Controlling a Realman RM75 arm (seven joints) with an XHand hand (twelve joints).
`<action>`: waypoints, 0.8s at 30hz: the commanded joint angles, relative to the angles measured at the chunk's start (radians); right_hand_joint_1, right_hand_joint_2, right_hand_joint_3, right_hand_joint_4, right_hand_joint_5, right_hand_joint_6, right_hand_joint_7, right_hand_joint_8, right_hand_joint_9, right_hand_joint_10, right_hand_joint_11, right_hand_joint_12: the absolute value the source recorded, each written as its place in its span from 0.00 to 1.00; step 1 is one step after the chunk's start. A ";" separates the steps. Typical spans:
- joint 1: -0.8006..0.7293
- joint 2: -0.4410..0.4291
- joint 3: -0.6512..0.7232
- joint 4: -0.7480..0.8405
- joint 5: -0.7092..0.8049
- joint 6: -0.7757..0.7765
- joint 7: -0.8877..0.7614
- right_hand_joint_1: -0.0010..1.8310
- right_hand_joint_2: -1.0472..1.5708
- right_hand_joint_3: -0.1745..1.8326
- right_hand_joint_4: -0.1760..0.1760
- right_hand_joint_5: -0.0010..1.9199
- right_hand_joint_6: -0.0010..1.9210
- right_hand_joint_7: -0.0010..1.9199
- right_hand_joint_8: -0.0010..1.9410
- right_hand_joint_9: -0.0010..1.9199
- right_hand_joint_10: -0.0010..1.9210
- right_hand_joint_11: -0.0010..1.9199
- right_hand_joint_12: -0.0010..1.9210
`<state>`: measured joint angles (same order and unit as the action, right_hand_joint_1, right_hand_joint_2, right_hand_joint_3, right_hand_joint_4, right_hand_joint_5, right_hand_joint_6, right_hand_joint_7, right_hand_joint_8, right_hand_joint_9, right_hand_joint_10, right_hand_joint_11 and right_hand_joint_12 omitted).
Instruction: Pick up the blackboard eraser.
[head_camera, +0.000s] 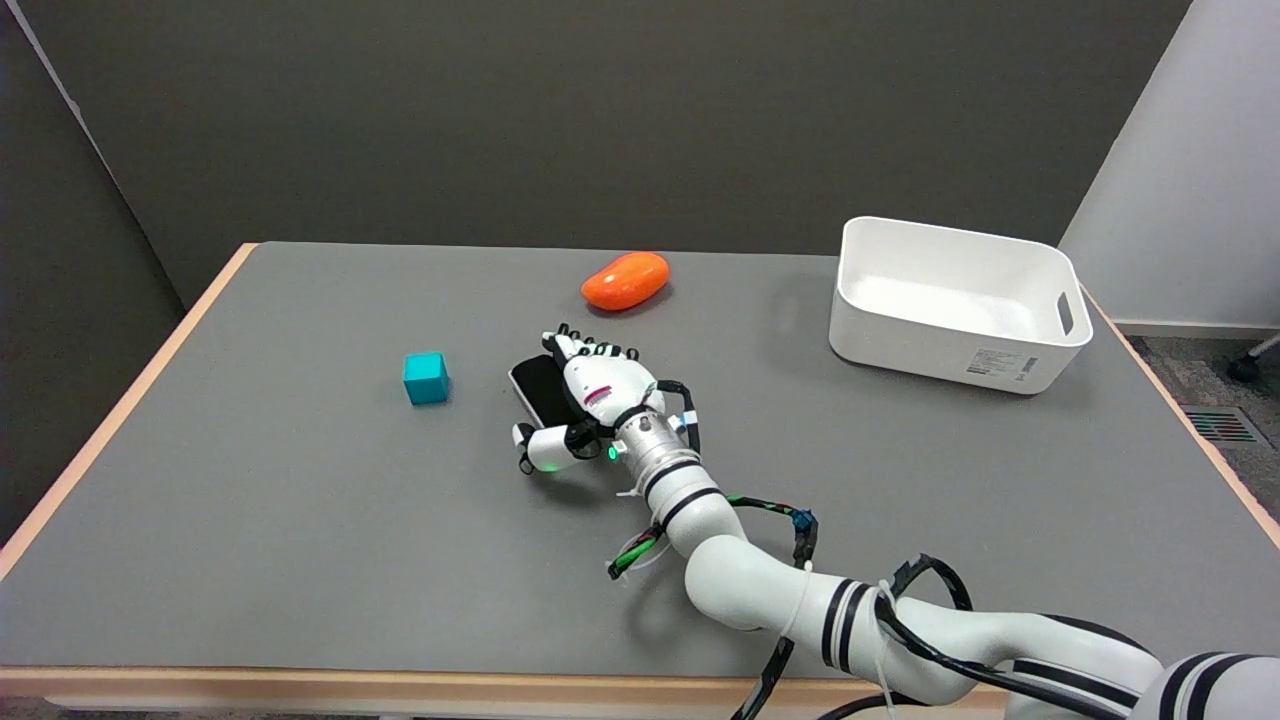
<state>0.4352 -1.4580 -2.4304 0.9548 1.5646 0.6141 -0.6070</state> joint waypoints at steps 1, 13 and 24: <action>-0.003 -0.002 0.003 -0.024 0.003 -0.011 -0.003 0.38 0.66 0.52 0.00 0.02 0.15 0.10 0.30 0.12 0.52 0.11 0.78; -0.007 0.000 -0.003 -0.025 -0.083 0.025 0.000 0.53 0.71 0.55 0.00 0.05 0.18 0.04 0.84 0.31 0.75 0.24 0.99; -0.011 0.002 0.000 -0.014 -0.112 0.029 0.003 0.64 0.91 0.23 0.00 0.08 0.28 0.19 1.00 0.27 0.97 0.13 1.00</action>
<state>0.4301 -1.4579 -2.4313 0.9359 1.5117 0.6320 -0.6080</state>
